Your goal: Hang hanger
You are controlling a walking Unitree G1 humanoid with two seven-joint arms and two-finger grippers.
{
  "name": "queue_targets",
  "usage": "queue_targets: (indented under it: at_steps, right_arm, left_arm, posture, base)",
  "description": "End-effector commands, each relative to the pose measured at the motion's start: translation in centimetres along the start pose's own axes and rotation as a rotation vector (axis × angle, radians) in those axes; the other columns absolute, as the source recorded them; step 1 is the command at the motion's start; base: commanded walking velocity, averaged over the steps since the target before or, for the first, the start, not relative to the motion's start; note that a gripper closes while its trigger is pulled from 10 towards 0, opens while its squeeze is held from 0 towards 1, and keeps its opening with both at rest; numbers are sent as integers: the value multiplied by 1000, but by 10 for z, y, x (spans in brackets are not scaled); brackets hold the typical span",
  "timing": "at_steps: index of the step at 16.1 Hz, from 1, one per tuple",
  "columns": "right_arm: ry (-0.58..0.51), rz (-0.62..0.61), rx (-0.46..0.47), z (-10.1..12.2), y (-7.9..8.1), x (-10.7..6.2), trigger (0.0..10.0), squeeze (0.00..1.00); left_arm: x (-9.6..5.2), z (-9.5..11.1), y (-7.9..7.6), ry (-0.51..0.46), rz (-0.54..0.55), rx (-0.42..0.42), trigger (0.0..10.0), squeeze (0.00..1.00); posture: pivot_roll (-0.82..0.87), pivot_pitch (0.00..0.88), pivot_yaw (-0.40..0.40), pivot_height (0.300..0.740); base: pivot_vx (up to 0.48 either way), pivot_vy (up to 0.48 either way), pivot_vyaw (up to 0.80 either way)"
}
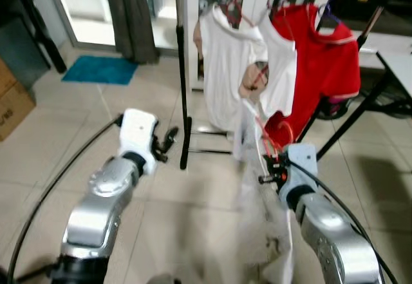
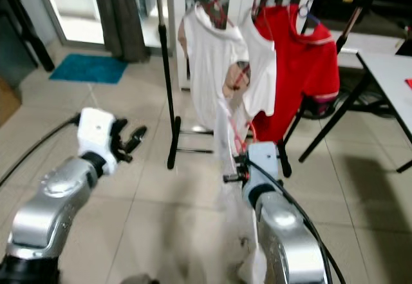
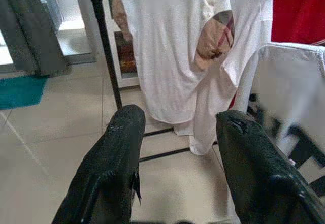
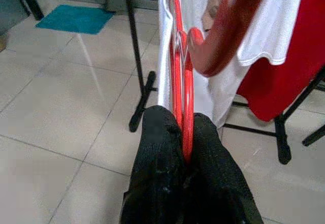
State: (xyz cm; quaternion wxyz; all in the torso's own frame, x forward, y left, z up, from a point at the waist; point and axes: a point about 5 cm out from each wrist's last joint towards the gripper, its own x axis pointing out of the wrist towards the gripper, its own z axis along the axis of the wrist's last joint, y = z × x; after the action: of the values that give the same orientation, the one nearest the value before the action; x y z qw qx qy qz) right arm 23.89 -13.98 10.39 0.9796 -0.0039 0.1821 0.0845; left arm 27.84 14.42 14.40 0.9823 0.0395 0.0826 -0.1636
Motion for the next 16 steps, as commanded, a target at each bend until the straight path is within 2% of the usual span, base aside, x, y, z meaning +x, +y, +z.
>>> queue_targets:
  at_steps: [1,9,11,15,16]
  right_arm:
    - [-23,-17,-3,4,-5,-2,10000,0]
    - [-22,1,-18,5,-4,-1,10000,0]
    - [-13,5,-62,5,-3,-1,10000,0]
    - [-27,-10,-46,6,-5,-1,10000,0]
    - [-20,-1,-43,5,-5,-1,10000,0]
  left_arm:
    - [3,3,-8,-7,-34,0,10000,0]
    - [3,4,-8,-12,-28,1,10000,0]
    - [3,4,-8,-12,-31,1,10000,0]
    - [4,4,-8,-11,-35,1,10000,0]
    - [4,4,-9,-10,-36,2,10000,0]
  posture:
    - [-7,71,-5,740]
    - [-9,66,-9,740]
    - [-12,66,-12,740]
    - [-13,67,-12,740]
    - [-13,67,-11,740]
  base:
    - [311,0,0]
    - [309,0,0]
    - [315,0,0]
    - [315,0,661]
    - [315,0,0]
